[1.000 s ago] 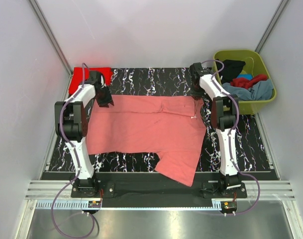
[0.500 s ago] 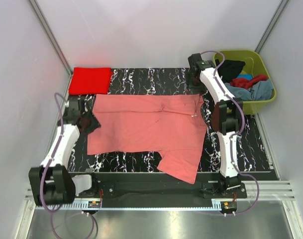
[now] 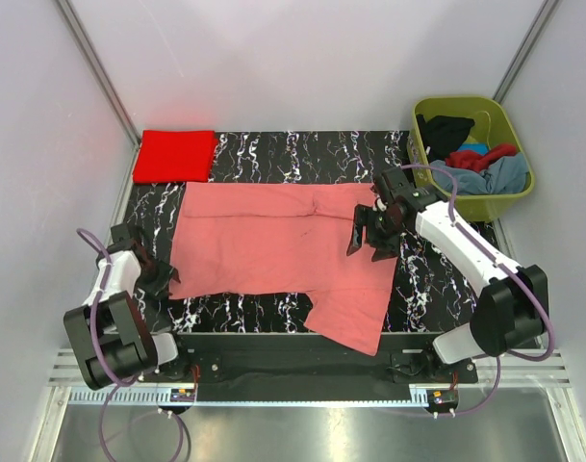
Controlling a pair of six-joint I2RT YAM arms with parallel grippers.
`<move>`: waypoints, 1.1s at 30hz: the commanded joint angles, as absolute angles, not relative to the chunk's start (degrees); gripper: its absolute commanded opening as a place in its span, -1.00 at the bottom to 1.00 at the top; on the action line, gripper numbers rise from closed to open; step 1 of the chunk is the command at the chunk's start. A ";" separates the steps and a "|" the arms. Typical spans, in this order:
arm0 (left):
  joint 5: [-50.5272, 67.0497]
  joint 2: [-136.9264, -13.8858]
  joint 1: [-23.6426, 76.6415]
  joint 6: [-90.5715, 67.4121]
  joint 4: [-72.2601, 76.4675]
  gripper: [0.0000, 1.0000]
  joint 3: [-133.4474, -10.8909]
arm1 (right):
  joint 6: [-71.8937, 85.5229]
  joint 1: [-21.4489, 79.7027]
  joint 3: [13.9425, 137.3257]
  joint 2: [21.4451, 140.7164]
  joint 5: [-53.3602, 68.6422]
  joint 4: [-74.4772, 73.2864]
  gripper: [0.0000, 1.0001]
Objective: Fold and stack the t-shirts
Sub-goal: Fold the tshirt
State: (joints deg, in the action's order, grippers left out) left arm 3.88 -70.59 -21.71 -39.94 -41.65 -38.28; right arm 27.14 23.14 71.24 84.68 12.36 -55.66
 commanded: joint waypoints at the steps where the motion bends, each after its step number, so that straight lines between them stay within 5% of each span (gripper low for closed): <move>1: 5.28 -71.89 -23.03 -40.43 -39.64 -0.14 -38.15 | 28.48 23.20 68.03 82.97 17.31 -50.37 0.49; 12: -2.02 -71.80 -23.82 -41.66 -43.06 -0.45 -37.70 | 24.26 23.12 65.74 84.81 22.15 -48.60 0.49; 21: -2.20 -71.54 -23.73 -43.59 -43.77 -0.12 -36.56 | 24.26 23.12 64.60 84.99 23.64 -49.04 0.50; 25: -1.41 -75.05 -23.73 -43.42 -42.45 -0.12 -36.30 | 25.22 23.12 63.99 84.38 24.26 -49.48 0.50; 33: -0.26 -76.91 -23.82 -42.02 -39.73 -0.52 -35.33 | 34.09 17.60 57.67 81.75 18.02 -53.69 0.50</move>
State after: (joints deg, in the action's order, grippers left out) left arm -0.30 -75.55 -23.62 -42.48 -43.57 -36.99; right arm 29.47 21.69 60.10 84.71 20.86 -50.26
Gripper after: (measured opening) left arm 0.276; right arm 0.752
